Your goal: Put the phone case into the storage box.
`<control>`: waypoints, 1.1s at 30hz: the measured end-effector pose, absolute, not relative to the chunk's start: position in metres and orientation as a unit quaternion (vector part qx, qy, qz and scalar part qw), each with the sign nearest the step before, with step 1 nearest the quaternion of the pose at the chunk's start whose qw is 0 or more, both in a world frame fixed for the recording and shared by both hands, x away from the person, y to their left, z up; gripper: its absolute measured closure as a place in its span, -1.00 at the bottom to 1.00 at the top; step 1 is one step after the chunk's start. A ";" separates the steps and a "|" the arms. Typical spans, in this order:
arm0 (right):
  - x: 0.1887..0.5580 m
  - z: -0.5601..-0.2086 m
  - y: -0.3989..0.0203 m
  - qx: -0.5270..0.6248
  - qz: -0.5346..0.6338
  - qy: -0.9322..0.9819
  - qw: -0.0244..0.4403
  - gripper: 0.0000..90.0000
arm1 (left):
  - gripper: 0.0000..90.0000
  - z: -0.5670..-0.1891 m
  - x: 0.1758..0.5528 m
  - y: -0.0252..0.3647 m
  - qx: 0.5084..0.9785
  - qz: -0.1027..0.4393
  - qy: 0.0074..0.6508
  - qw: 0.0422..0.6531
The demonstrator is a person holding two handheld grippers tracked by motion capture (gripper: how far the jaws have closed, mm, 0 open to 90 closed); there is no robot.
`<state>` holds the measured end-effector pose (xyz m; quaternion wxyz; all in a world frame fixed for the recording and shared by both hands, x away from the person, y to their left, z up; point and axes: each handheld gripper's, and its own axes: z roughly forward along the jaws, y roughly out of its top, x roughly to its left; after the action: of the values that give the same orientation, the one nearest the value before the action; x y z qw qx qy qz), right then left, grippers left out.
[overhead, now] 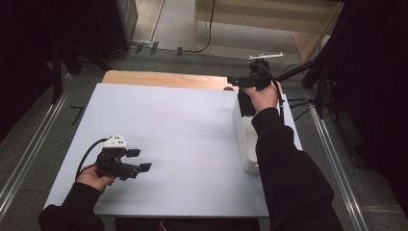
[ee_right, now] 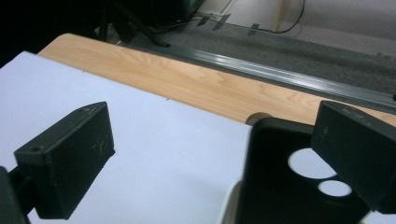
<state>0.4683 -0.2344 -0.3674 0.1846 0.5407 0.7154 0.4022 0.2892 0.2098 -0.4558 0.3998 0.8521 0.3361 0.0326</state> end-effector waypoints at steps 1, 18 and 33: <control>0.467 -0.367 -0.232 0.536 0.401 0.720 0.183 -1.00 | -0.40 -0.456 0.289 0.210 0.852 0.033 0.336 0.400; 0.445 -0.369 -0.202 0.490 0.408 0.756 0.150 -1.00 | -0.40 -0.456 0.291 0.209 0.850 0.033 0.338 0.402; 0.415 -0.372 -0.191 0.469 0.419 0.767 0.126 -1.00 | -0.40 -0.456 0.291 0.210 0.851 0.033 0.338 0.401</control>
<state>0.4147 -0.1906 -0.3722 0.1255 0.4691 0.7671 0.4191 0.2906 0.2096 -0.4560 0.4009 0.8507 0.3382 0.0331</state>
